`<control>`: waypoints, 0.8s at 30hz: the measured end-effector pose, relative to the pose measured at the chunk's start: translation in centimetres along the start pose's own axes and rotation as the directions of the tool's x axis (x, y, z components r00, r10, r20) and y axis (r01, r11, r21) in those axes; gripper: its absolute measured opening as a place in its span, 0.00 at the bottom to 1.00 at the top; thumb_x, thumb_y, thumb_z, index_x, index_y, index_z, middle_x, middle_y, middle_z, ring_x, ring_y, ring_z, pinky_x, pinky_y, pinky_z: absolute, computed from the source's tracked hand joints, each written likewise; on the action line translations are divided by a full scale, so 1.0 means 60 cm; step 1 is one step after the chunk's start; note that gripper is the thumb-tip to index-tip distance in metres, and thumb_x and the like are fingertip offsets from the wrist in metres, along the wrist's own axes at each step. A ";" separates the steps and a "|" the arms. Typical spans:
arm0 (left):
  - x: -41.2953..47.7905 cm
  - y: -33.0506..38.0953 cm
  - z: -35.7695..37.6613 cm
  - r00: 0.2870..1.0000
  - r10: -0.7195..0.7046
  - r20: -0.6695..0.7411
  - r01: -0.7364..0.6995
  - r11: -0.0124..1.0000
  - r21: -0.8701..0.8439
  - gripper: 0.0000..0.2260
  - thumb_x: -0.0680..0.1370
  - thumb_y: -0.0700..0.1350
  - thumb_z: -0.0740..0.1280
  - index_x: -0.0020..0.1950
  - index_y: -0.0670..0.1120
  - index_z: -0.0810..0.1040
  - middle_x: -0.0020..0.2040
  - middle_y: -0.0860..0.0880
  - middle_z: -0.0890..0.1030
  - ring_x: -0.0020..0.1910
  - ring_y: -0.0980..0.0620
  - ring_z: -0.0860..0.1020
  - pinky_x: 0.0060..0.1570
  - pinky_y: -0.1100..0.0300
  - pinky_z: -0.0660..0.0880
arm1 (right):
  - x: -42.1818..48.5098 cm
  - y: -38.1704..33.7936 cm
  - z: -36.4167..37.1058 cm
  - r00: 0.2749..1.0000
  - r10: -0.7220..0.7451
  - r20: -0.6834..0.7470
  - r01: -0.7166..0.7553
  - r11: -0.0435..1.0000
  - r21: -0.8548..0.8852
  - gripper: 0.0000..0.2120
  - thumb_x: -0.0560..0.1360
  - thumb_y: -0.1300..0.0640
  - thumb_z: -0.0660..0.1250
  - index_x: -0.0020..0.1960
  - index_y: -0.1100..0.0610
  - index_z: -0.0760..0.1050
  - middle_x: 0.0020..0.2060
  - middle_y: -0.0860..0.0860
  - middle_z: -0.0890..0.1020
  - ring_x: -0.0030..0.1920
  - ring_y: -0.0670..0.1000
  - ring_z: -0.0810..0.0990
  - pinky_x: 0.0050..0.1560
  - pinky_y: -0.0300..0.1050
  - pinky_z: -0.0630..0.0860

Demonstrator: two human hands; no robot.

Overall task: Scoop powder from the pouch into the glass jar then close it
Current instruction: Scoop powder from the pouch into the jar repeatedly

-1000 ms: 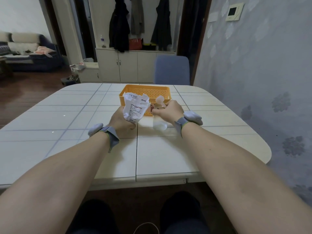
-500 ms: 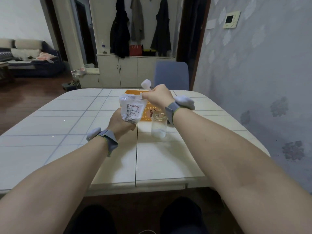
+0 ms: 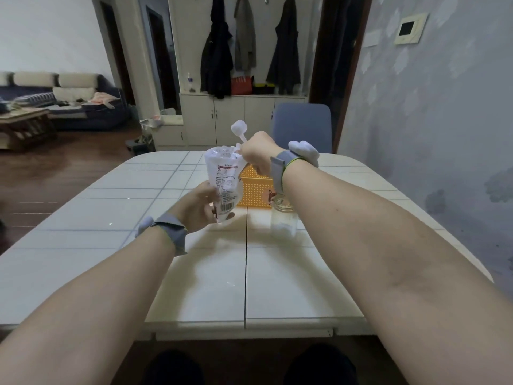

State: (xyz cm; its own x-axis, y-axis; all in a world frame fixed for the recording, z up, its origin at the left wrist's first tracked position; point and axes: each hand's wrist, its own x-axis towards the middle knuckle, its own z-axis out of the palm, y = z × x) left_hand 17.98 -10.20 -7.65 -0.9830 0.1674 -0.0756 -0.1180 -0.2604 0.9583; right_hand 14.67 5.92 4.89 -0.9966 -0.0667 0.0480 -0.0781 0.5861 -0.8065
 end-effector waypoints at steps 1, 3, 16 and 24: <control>-0.002 0.001 -0.006 0.998 -0.059 0.007 0.059 0.976 -0.210 0.28 0.70 0.43 0.64 0.71 0.41 0.74 0.65 0.35 0.75 0.61 0.34 0.76 0.63 0.37 0.75 | 0.006 -0.001 -0.002 0.999 0.035 0.014 -0.035 0.997 0.064 0.11 0.82 0.62 0.59 0.41 0.59 0.66 0.34 0.53 0.66 0.31 0.50 0.64 0.31 0.42 0.63; 0.006 -0.005 -0.016 0.992 -0.129 0.006 0.113 0.849 -0.516 0.28 0.73 0.49 0.61 0.72 0.39 0.71 0.67 0.33 0.74 0.63 0.30 0.76 0.64 0.35 0.73 | 0.006 -0.005 -0.008 0.994 0.101 0.035 -0.106 0.980 0.167 0.06 0.84 0.61 0.56 0.52 0.61 0.70 0.35 0.53 0.67 0.32 0.49 0.64 0.31 0.40 0.63; 0.045 -0.031 0.026 0.917 -0.389 -0.086 0.360 0.902 -0.238 0.17 0.73 0.61 0.67 0.48 0.48 0.81 0.42 0.48 0.82 0.39 0.47 0.81 0.26 0.58 0.79 | -0.022 0.069 -0.019 0.985 -0.094 0.145 0.106 0.991 -0.076 0.09 0.79 0.54 0.69 0.47 0.60 0.78 0.30 0.51 0.66 0.28 0.50 0.62 0.29 0.40 0.60; 0.058 -0.029 0.030 0.945 -0.323 -0.048 0.318 0.944 -0.088 0.22 0.80 0.59 0.63 0.47 0.41 0.84 0.44 0.41 0.83 0.41 0.40 0.83 0.43 0.45 0.82 | -0.049 0.087 -0.021 0.977 -0.139 0.163 0.162 0.978 -0.134 0.12 0.78 0.55 0.70 0.39 0.60 0.79 0.31 0.51 0.67 0.33 0.51 0.65 0.34 0.43 0.63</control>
State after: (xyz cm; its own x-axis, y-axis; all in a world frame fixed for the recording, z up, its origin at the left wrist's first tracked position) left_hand 15.05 -7.45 -9.08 -0.8977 0.1967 -0.3942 -0.4365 -0.2759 0.8564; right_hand 17.16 10.17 1.29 -0.9584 -0.2786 0.0628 -0.2409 0.6707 -0.7015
